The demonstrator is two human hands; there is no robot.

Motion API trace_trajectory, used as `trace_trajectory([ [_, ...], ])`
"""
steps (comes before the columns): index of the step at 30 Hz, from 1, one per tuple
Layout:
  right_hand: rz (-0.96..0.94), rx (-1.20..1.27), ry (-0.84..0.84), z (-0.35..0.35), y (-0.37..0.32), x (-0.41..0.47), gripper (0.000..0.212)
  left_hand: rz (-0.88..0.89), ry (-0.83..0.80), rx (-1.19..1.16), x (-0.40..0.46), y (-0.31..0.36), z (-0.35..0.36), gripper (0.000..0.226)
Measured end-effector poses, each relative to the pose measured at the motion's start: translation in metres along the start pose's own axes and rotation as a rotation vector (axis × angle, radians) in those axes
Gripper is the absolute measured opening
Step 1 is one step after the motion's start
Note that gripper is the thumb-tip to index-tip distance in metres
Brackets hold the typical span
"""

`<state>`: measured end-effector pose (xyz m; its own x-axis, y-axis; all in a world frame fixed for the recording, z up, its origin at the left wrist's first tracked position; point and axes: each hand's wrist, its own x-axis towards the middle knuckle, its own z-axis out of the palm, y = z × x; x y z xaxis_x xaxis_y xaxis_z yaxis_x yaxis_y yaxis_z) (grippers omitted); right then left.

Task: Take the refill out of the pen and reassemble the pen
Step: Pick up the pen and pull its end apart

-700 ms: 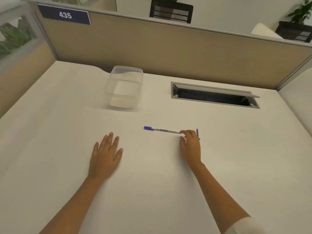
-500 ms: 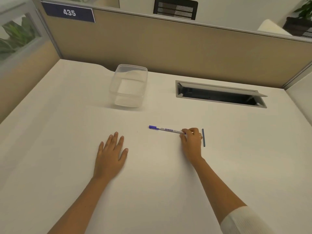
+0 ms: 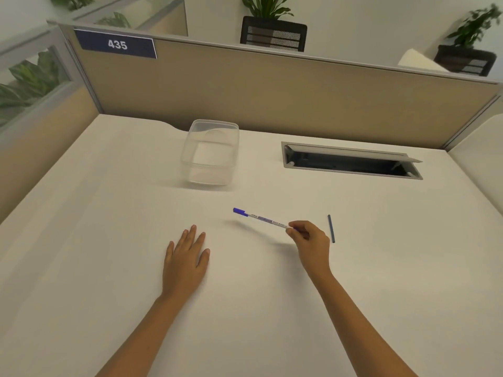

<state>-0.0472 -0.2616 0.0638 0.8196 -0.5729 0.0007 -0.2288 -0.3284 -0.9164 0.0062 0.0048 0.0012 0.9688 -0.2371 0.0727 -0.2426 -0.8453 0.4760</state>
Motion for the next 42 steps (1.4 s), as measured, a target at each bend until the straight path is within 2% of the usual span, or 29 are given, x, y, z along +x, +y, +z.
trace_trajectory([
  [3,0.03,0.138,-0.015,0.002,-0.019,-0.013,0.012,-0.065,0.008,-0.286,0.005,0.014,-0.01,0.029],
  [5,0.051,0.233,-0.049,0.003,-0.029,-0.019,0.013,-0.11,-0.07,-0.606,0.008,0.038,-0.024,0.02],
  [9,0.052,0.327,-0.124,0.002,-0.046,-0.027,0.014,-0.333,-0.358,-1.253,0.015,0.092,-0.046,0.026],
  [12,0.008,0.287,-0.172,-0.001,-0.053,-0.026,0.016,-0.447,-0.355,-1.509,0.022,0.111,-0.052,0.023],
  [16,-0.119,0.092,-0.172,-0.008,-0.053,-0.021,0.015,-0.438,-0.289,-1.532,0.025,0.121,-0.059,0.017],
  [20,-0.468,-0.246,-0.161,-0.017,-0.058,-0.01,0.009,-0.437,-0.258,-1.539,0.028,0.128,-0.063,0.015],
  [23,-0.665,-0.431,-0.166,-0.022,-0.061,-0.002,0.015,-0.447,-0.25,-1.553,0.032,0.134,-0.064,0.013],
  [28,-0.723,-0.487,-0.196,-0.031,-0.067,0.006,0.016,-0.429,-0.254,-1.571,0.038,0.142,-0.063,0.012],
  [32,-0.619,-0.435,-0.305,-0.037,-0.073,0.009,0.02,-0.365,-0.266,-1.545,0.041,0.144,-0.065,0.012],
  [40,-0.053,-0.094,-0.57,-0.047,-0.095,0.008,0.025,-0.215,-0.27,-1.525,0.044,0.145,-0.069,0.011],
  [42,0.117,0.066,-0.638,-0.049,-0.097,0.009,0.028,-0.155,-0.254,-1.528,0.044,0.146,-0.071,0.009],
])
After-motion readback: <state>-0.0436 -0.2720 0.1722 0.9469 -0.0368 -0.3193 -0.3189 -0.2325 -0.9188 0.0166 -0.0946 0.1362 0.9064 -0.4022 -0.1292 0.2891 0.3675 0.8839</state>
